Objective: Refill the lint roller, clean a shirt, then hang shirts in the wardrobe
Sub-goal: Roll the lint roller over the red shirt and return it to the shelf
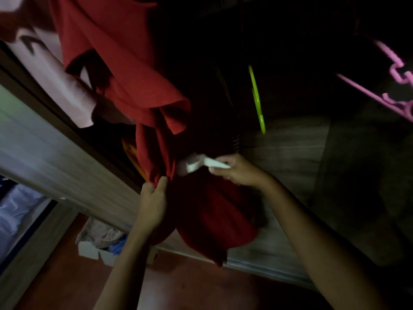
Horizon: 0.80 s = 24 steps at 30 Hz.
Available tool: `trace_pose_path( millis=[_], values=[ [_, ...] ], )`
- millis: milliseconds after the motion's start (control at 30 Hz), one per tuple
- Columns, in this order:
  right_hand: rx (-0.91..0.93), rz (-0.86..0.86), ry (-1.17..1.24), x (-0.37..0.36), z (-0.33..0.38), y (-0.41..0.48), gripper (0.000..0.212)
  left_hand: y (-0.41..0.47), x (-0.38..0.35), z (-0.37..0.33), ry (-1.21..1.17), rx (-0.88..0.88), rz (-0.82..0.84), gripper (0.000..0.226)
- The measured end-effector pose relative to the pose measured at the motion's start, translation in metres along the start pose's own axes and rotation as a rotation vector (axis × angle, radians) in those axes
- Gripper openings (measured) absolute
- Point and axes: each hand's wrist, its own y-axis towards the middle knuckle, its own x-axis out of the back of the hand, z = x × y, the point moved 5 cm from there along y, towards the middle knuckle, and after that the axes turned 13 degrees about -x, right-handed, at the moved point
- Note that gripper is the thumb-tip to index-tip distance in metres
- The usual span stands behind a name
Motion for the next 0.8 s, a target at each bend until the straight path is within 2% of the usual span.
trace_pose_path(
  millis=[133, 233, 300, 433, 533, 600, 700, 800],
  values=[
    [-0.130, 0.143, -0.289, -0.008, -0.038, -0.005, 0.019, -0.003, -0.001, 0.001, 0.014, 0.003, 0.031, 0.033],
    [-0.154, 0.060, -0.297, 0.004, -0.048, 0.004, 0.022, -0.004, 0.000, 0.001, 0.016, 0.002, 0.014, 0.040],
    [-0.107, -0.037, -0.216, 0.016, -0.043, 0.011, 0.022, -0.005, 0.000, 0.001, -0.023, 0.016, 0.005, 0.042],
    [-0.098, -0.238, 0.138, 0.047, -0.022, 0.023, 0.010, -0.002, 0.004, 0.003, -0.034, 0.002, -0.027, 0.044],
    [-0.104, -0.284, 0.368, 0.062, -0.003, 0.033, 0.028, -0.002, 0.005, 0.003, -0.009, -0.012, -0.025, 0.044],
    [-0.109, -0.294, 0.378, 0.063, 0.005, 0.042, 0.030, -0.002, 0.004, 0.002, -0.012, -0.019, -0.011, 0.044],
    [-0.156, -0.299, 0.294, 0.051, -0.003, 0.059, 0.022, -0.004, 0.004, 0.000, -0.011, -0.024, 0.000, 0.043],
    [-0.273, -0.211, 0.157, 0.030, -0.040, 0.068, 0.015, -0.006, 0.003, -0.002, -0.036, -0.021, 0.007, 0.043]
  ],
)
